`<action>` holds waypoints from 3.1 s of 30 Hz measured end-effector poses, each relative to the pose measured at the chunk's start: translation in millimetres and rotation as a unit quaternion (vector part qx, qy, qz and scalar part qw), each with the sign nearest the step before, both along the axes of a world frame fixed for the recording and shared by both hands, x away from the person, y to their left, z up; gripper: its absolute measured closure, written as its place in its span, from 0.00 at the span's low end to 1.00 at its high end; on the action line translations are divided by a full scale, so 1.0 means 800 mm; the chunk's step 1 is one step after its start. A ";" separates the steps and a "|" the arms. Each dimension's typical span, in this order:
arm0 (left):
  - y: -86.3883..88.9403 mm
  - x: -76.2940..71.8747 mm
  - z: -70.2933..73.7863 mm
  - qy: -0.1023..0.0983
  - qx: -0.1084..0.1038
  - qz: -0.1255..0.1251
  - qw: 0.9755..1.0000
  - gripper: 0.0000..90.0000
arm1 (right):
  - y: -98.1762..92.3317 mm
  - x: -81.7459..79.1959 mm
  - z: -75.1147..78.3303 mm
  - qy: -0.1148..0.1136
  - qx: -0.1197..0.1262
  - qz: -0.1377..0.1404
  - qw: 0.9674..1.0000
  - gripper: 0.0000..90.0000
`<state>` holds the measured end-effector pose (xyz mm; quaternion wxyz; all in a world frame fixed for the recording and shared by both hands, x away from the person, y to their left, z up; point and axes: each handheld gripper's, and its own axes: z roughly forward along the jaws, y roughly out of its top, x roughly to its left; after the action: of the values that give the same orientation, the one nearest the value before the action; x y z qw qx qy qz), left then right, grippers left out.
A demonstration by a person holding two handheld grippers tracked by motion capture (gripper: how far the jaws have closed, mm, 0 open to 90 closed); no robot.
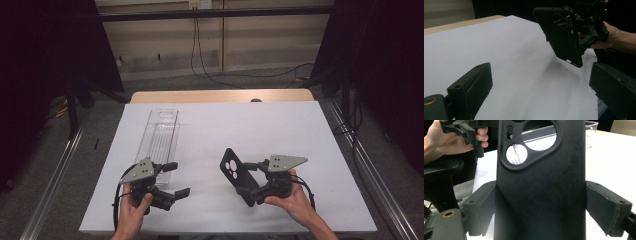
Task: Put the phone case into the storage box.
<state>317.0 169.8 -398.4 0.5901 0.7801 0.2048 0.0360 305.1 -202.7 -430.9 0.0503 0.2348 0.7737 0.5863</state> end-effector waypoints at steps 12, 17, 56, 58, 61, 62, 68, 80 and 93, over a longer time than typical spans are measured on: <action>-0.029 0.025 0.021 -0.010 0.010 -0.057 0.998 0.05 | 0.002 0.001 0.000 -0.003 -0.001 0.009 1.000 0.16; -0.045 0.032 0.022 -0.006 0.002 -0.081 0.997 0.04 | 0.002 0.001 0.001 -0.003 0.003 0.017 1.000 0.16; -0.093 0.048 0.010 0.001 -0.028 -0.157 0.987 0.03 | 0.007 0.002 -0.001 -0.015 0.002 0.065 0.998 0.16; -0.094 0.050 0.011 0.001 -0.026 -0.159 0.987 0.03 | 0.007 0.003 -0.002 -0.015 0.001 0.066 0.998 0.16; -0.095 0.052 0.013 0.005 -0.026 -0.161 0.987 0.03 | 0.007 0.002 -0.001 -0.016 0.001 0.071 0.997 0.16; -0.095 0.054 0.013 0.008 -0.027 -0.164 0.986 0.03 | 0.008 0.002 -0.001 -0.016 0.002 0.073 0.997 0.16; -0.100 0.056 0.013 0.015 -0.026 -0.170 0.985 0.03 | 0.008 0.003 -0.002 -0.015 0.000 0.074 0.997 0.16; -0.112 0.058 0.010 0.026 -0.018 -0.191 0.981 0.02 | 0.010 0.002 -0.003 -0.013 0.000 0.080 0.997 0.16; -0.113 0.059 0.006 0.023 0.005 -0.193 0.981 0.03 | 0.011 0.003 -0.003 -0.009 0.000 0.083 0.996 0.16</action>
<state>364.2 79.5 -393.4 0.5769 0.8087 0.0637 -0.0954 307.2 -194.0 -433.5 0.0084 0.1639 0.7900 0.5908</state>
